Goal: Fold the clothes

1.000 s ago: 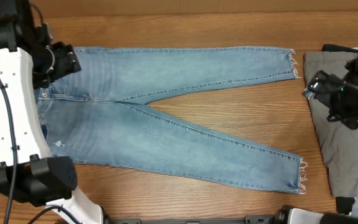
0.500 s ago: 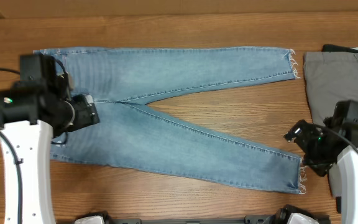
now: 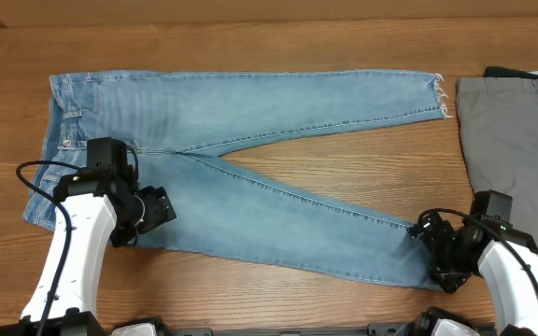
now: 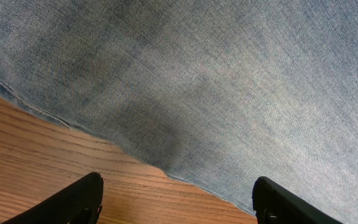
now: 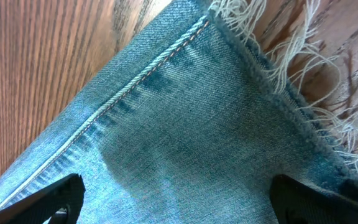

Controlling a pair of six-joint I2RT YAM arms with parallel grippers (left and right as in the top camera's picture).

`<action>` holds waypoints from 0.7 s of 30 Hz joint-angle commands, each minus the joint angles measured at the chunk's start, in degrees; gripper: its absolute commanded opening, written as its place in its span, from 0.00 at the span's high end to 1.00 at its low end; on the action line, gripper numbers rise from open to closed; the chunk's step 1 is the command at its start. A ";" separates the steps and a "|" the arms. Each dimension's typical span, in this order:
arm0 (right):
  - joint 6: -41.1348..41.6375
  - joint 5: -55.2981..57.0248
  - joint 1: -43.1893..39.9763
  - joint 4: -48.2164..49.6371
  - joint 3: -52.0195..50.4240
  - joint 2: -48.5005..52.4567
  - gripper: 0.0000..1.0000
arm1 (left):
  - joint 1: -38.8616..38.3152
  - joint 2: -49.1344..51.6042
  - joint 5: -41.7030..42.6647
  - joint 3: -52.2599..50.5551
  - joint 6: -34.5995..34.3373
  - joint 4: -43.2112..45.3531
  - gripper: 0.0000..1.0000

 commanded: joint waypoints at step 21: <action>4.70 -5.40 5.97 16.44 -0.39 14.21 0.96 | -0.35 -0.66 1.05 -0.61 -0.74 -0.76 0.19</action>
